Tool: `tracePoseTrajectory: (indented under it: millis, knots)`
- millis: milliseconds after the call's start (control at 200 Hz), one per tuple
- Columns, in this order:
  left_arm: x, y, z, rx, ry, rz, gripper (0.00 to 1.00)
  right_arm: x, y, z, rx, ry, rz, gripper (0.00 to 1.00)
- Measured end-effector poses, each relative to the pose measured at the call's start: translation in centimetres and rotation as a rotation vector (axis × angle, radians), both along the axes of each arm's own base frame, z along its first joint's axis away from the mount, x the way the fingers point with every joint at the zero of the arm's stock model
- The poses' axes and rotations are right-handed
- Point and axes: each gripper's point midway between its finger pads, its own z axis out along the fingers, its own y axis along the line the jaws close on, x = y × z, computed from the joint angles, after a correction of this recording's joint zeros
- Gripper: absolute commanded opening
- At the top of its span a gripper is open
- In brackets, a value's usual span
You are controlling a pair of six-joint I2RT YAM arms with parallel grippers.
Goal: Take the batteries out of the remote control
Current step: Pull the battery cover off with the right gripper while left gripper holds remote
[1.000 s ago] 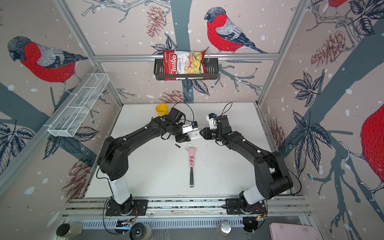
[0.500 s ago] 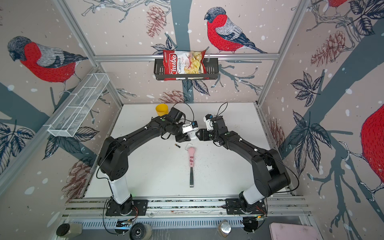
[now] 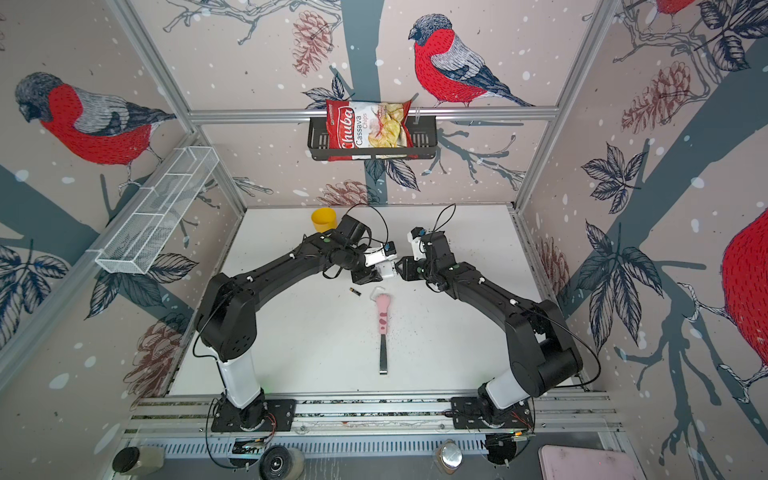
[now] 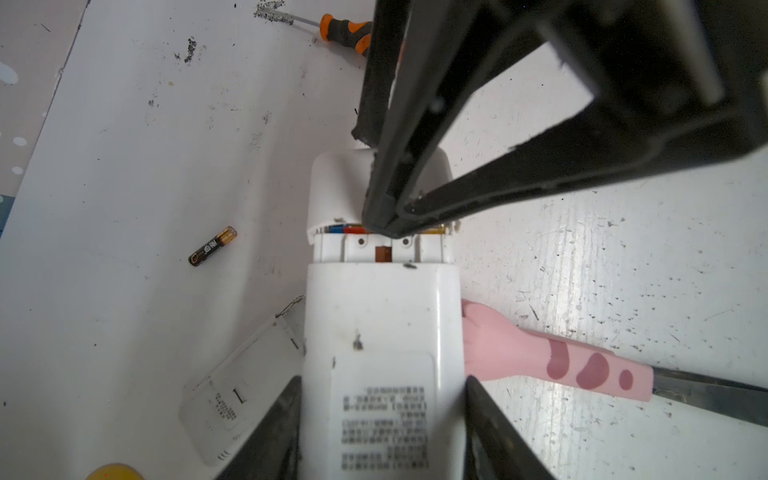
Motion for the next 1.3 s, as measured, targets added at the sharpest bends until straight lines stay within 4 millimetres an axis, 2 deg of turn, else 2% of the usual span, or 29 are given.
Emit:
tracePoseTrajectory:
  millis: [235,365,400,490,605,785,1051,1296]
  knots:
    - [-0.2,0.1,-0.5,0.007,0.01,0.0,0.41,0.4,-0.9,0.7,-0.02,-0.031,-0.041,0.42]
    - [-0.2,0.2,-0.7,0.011,0.015,0.0,0.41,0.5,-2.1,0.6,-0.029,-0.034,-0.072,0.42]
    - [-0.3,0.2,-0.8,0.013,0.017,0.001,0.41,0.6,-2.4,0.5,-0.034,-0.035,-0.084,0.47]
    - [-0.2,0.3,-0.8,0.013,0.017,0.002,0.41,0.6,-2.7,0.5,-0.036,-0.034,-0.092,0.68]
    - [-0.2,0.3,-0.9,0.014,0.018,0.002,0.41,0.2,-1.7,0.4,-0.035,-0.032,-0.061,0.74]
    - [-0.2,0.3,-0.9,0.014,0.019,0.002,0.41,-0.1,-0.1,-0.4,-0.044,-0.016,-0.024,0.77]
    - [-0.1,0.2,-0.7,0.01,0.017,0.007,0.41,-0.2,1.3,-1.3,-0.062,-0.004,0.007,0.79]
    - [0.0,0.5,-0.9,0.024,0.018,0.018,0.41,0.3,1.4,-1.5,-0.109,-0.035,-0.009,0.64]
